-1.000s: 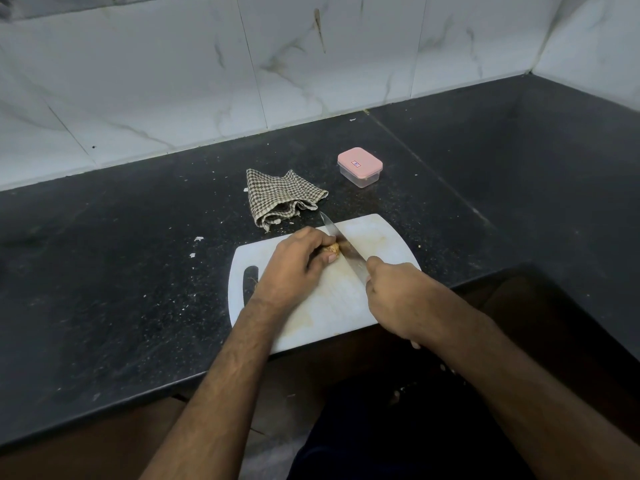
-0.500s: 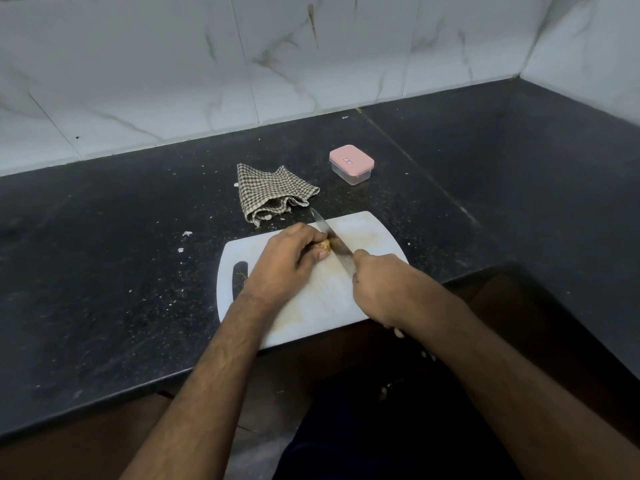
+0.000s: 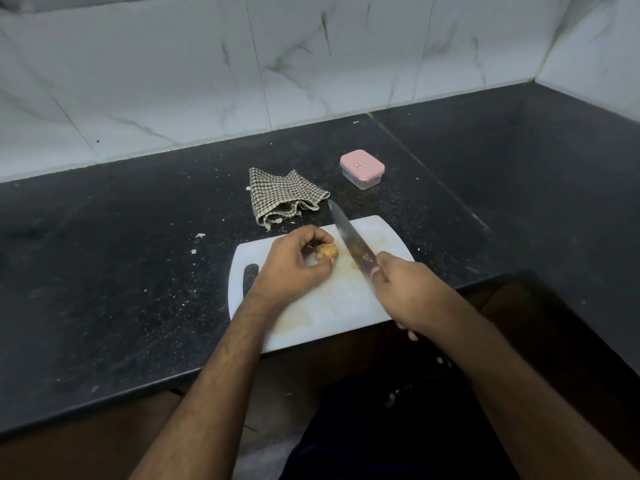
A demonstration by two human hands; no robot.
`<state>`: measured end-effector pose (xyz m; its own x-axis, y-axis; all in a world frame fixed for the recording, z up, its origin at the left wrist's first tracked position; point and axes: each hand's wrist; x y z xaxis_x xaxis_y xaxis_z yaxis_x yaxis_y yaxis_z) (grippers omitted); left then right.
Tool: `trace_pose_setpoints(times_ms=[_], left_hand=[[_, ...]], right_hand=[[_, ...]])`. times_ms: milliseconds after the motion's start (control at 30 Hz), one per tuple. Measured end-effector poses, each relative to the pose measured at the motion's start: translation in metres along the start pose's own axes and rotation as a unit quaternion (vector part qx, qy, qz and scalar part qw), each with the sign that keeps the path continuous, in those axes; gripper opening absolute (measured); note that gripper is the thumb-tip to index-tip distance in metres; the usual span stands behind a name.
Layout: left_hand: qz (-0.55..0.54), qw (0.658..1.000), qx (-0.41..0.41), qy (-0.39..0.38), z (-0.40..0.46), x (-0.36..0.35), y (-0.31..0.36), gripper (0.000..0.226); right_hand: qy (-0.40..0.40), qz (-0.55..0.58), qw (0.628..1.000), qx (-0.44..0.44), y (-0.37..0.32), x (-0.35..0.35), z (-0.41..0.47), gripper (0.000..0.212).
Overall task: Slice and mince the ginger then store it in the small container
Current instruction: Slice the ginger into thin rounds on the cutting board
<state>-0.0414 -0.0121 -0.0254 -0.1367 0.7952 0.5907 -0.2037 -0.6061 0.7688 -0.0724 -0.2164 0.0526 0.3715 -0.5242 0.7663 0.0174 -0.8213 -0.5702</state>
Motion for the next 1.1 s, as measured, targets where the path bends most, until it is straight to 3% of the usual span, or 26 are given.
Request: trace_pose_setpoints(times_ms=[300,400,633,900,1100], left_hand=[[0.016,0.999,-0.029,0.004,0.001,0.0,-0.002,0.029],[0.024,1.0,-0.011,0.011,0.0,0.001,0.001,0.021],[-0.018,1.0,0.015,-0.008,0.001,0.006,-0.003,0.028],[-0.061,0.997,0.037,-0.02,0.002,0.004,-0.006,0.022],[-0.021,0.999,0.043,-0.024,0.0,0.006,0.001,0.028]], right_hand=[[0.064,-0.016,0.996,0.057,0.019,-0.018,-0.013,0.015],[0.065,-0.028,0.995,0.066,0.018,-0.026,-0.012,0.015],[0.083,-0.033,0.993,0.07,0.018,-0.028,-0.012,0.014],[0.07,-0.031,0.995,0.066,0.018,-0.029,-0.015,0.015],[0.053,-0.035,0.996,0.057,0.015,-0.023,-0.02,0.014]])
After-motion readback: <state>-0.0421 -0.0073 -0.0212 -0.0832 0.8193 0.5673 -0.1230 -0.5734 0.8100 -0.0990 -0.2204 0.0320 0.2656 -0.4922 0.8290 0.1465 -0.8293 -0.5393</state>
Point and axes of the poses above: each hand's wrist, its own z-axis towards the middle knuckle, its own x-axis out of the back of the hand, y = z × x, and after that the axes turned 9 degrees about z, right-handed
